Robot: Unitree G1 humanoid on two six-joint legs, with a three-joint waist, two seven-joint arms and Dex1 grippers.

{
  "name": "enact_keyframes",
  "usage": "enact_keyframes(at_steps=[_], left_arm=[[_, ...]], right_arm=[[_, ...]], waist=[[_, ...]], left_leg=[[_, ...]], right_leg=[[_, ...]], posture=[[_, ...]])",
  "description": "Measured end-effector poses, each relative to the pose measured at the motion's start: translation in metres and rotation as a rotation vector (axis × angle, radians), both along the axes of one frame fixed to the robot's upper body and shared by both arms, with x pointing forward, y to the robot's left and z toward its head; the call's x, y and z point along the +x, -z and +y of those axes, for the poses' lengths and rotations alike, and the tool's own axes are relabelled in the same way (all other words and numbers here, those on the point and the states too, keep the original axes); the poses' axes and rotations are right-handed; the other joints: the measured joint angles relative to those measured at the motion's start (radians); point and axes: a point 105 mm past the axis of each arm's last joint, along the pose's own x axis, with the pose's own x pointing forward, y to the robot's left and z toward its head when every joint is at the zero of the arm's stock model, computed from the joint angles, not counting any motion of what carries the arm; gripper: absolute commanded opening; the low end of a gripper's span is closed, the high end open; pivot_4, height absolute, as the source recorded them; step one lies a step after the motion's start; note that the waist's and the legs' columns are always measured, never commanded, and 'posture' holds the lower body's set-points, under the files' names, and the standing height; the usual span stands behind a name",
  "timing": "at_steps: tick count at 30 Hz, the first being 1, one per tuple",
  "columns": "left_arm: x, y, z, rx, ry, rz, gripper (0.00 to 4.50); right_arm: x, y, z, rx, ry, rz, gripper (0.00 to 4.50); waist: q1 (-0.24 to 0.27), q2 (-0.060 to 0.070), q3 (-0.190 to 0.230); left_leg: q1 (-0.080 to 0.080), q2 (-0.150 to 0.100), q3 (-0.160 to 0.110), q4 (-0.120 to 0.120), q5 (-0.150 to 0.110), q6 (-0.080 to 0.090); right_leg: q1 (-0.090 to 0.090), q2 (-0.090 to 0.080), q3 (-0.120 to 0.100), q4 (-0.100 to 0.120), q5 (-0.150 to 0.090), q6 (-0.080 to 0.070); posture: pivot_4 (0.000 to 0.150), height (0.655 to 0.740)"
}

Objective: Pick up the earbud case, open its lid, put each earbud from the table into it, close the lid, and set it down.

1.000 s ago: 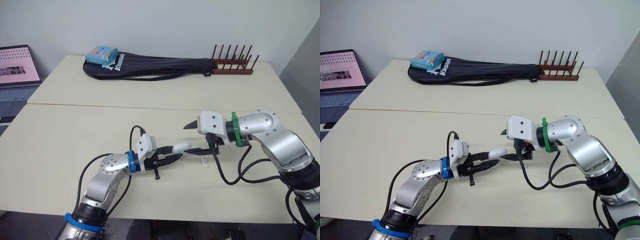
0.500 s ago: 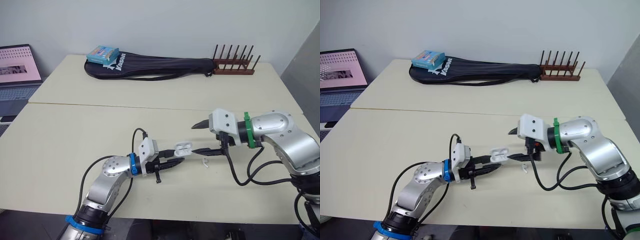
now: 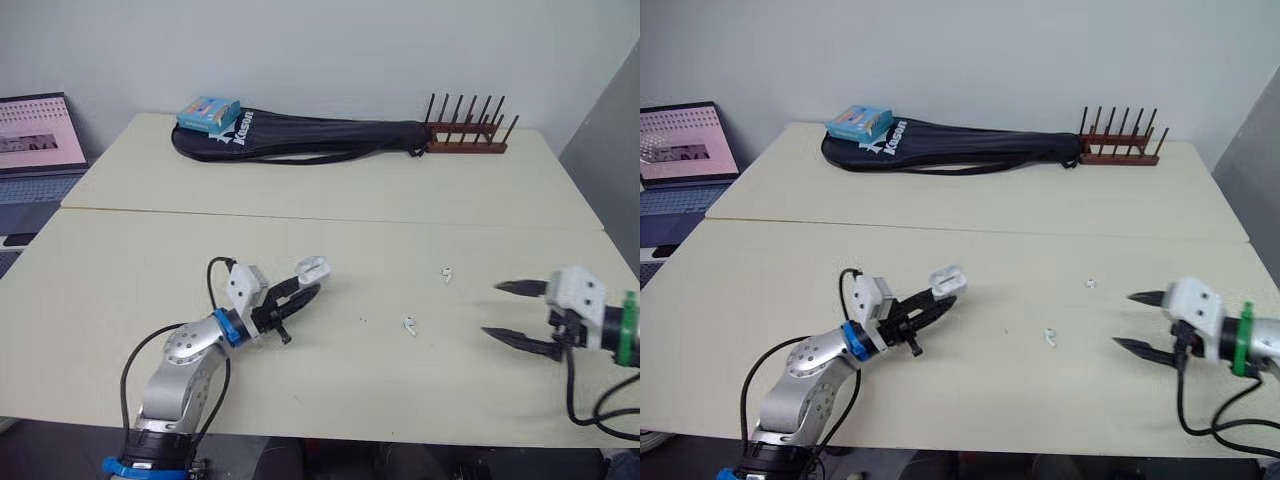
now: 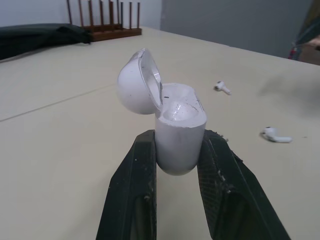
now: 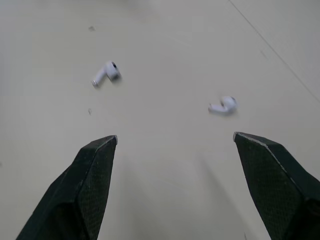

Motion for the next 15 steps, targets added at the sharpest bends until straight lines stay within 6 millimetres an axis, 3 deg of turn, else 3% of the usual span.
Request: enact_keyframes(at_steps=[3,6,9,12,15], left_arm=[[0.001,-0.001,0.002,-0.001,-0.01,-0.003,0.75],[0.001,-0.001,0.002,-0.002,-0.018,-0.002,0.75],[0.002,0.0,0.004,0.001,-0.026,0.0,0.75],[0.002,0.0,0.005,0.008,-0.027,0.003,0.75],[0.002,0.0,0.006,0.017,-0.026,0.005,0.75]], right_arm=[[-0.009,0.011,-0.019,0.013,0.081,0.015,3.89],[-0.016,0.016,-0.029,-0.008,0.121,0.017,4.49],[-0.024,0.023,-0.036,-0.013,0.146,0.048,4.5],[-0.028,0.026,-0.032,-0.011,0.147,0.068,4.5],[-0.024,0.02,-0.008,0.029,0.108,0.04,4.5]], waist=[[-0.001,0.0,0.0],[-0.006,0.0,0.0],[-0.004,0.0,0.0],[-0.005,0.0,0.0],[-0.005,0.0,0.0]], left_leg=[[0.0,0.0,0.001,0.0,0.0,0.0],[0.001,0.0,0.003,0.0,0.0,0.0],[0.001,0.0,0.003,0.0,0.0,0.0],[0.001,0.0,0.003,0.0,0.0,0.0],[0.001,0.001,0.002,0.0,0.0,0.0]], right_leg=[[0.0,0.0,0.001,0.0,0.0,0.0],[0.0,0.0,0.003,0.0,0.0,0.0],[0.0,0.0,0.003,0.0,0.0,0.0],[-0.001,0.0,0.004,0.0,0.0,0.0],[-0.001,0.001,0.003,0.001,0.0,0.0]], posture=[[0.15,0.7157],[0.15,0.7157],[0.15,0.7157],[0.15,0.7157],[0.15,0.7157]])
